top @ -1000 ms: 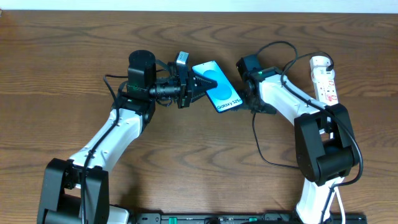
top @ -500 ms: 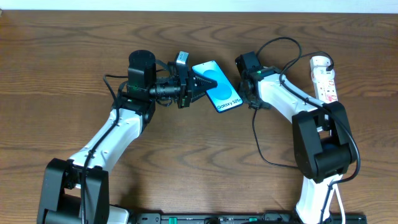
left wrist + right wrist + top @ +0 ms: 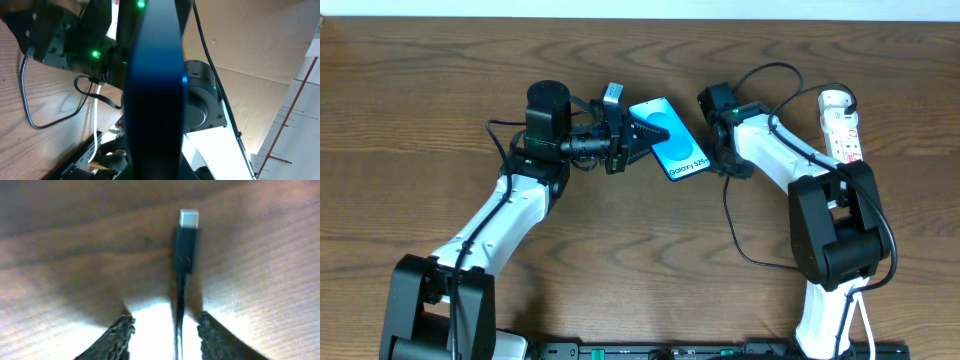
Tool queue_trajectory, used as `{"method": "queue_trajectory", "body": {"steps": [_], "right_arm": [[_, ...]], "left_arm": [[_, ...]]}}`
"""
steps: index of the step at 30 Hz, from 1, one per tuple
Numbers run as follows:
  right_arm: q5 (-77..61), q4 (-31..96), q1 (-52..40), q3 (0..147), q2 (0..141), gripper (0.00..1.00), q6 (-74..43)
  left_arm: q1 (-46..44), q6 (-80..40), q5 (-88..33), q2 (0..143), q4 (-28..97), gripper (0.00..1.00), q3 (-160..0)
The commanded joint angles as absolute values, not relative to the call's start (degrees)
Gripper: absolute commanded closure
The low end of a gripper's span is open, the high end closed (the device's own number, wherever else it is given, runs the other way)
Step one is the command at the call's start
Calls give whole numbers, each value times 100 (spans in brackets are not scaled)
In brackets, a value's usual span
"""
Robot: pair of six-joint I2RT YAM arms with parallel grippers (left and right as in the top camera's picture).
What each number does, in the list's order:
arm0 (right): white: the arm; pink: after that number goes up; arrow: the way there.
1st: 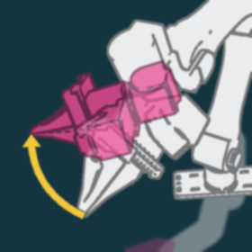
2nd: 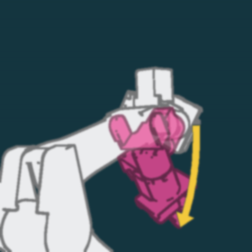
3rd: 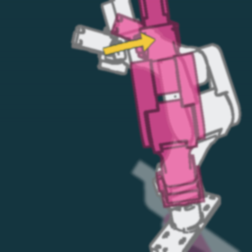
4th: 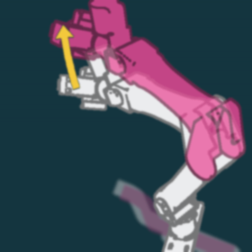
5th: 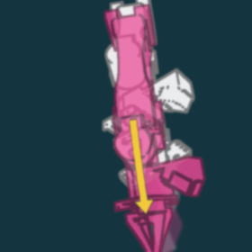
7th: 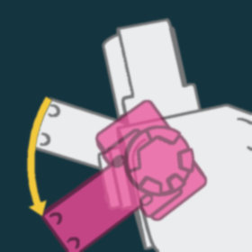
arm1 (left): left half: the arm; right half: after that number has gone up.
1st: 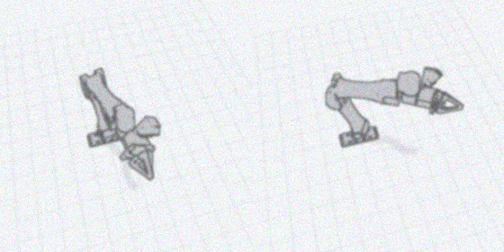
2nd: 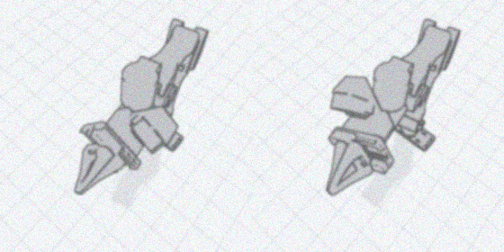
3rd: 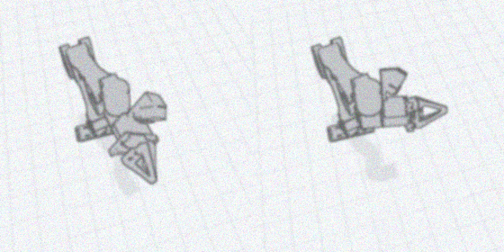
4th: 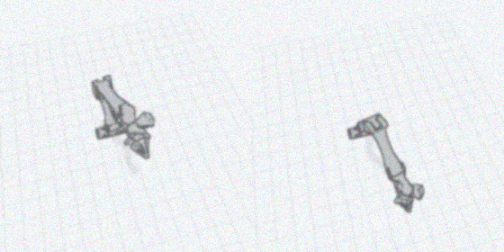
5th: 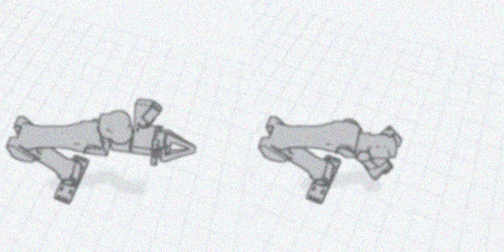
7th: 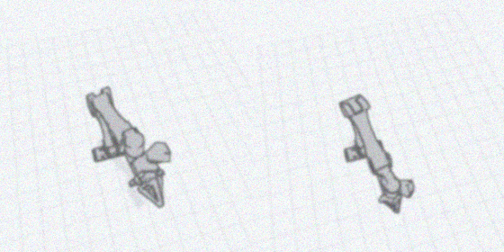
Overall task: Plug charger to phone and switch on socket
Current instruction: 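Lift the plug with the right gripper toward the phone's bottom port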
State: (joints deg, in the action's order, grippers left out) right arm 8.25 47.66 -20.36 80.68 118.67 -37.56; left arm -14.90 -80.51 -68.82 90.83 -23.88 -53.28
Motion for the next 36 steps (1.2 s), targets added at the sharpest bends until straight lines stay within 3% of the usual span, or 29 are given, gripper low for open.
{"method": "queue_trajectory", "body": {"steps": [1, 6, 15, 20, 22, 26, 36], "right_arm": [[827, 4974, -2003, 7863, 12241, 65, -3767], [996, 4707, -1992, 7863, 12241, 75, -3767], [1232, 4626, -1990, 7863, 12241, 72, -3767], [1157, 4652, -1992, 7863, 12241, 87, -3767], [1120, 4659, -1992, 7863, 12241, 99, -3767], [1125, 4646, -1988, 7874, 12239, 99, -3614], [-1455, 5301, -1238, 8715, 11205, 99, -1612]], "left_arm": [[-1481, -7909, -6963, 9087, -2447, 93, -5435], [-1481, -7909, -6963, 9087, -2447, 93, -5435], [-1481, -7907, -6965, 9087, -2447, 93, -5435], [-1481, -7907, -6965, 9087, -2447, 93, -5435], [-1481, -7907, -6965, 9087, -2447, 93, -5435], [-1479, -7907, -7004, 9087, -2447, 93, -5435], [-1420, -7428, -7205, 9100, -2449, 93, -5435]]}}
